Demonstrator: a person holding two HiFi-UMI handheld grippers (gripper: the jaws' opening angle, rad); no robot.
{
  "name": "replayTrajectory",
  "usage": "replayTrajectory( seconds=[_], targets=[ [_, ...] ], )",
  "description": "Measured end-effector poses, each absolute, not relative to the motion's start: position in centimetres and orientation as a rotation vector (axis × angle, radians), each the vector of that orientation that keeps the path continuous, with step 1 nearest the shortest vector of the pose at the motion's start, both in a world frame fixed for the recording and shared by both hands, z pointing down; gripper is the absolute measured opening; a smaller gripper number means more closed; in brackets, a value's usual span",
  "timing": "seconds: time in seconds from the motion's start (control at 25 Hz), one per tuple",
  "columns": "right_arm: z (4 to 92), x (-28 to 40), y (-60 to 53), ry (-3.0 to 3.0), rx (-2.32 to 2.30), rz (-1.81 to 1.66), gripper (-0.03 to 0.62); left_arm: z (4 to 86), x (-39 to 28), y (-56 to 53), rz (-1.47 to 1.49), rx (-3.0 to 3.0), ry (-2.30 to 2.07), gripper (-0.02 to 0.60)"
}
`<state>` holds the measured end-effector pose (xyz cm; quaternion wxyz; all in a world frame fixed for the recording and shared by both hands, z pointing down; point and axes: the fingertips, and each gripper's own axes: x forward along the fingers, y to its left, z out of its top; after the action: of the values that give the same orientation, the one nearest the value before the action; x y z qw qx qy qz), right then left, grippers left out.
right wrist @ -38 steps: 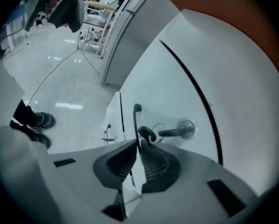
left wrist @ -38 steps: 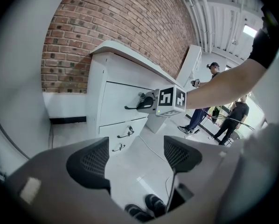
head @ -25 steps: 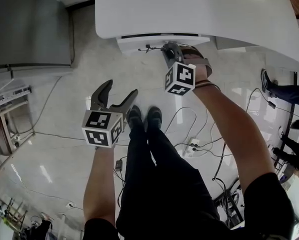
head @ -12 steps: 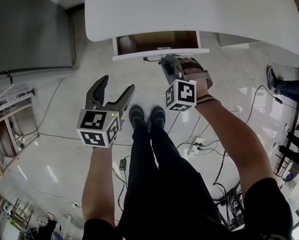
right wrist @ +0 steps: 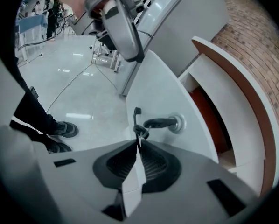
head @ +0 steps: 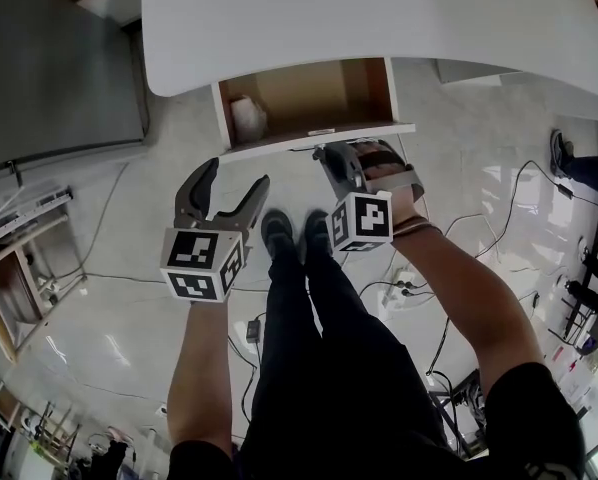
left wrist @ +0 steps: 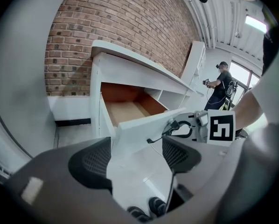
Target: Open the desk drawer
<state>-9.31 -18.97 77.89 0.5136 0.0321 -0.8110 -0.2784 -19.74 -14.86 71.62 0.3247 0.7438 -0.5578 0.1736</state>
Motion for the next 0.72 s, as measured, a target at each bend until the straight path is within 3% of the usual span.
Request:
replayTrajectory(
  seconds=[0.72],
  targets=[
    [80.4,-8.3,-16.7,-1.91,0.217,-0.697,0.031,74.3,-20.5,-12.0,0.516,1.893,-1.436,0.33]
  ],
)
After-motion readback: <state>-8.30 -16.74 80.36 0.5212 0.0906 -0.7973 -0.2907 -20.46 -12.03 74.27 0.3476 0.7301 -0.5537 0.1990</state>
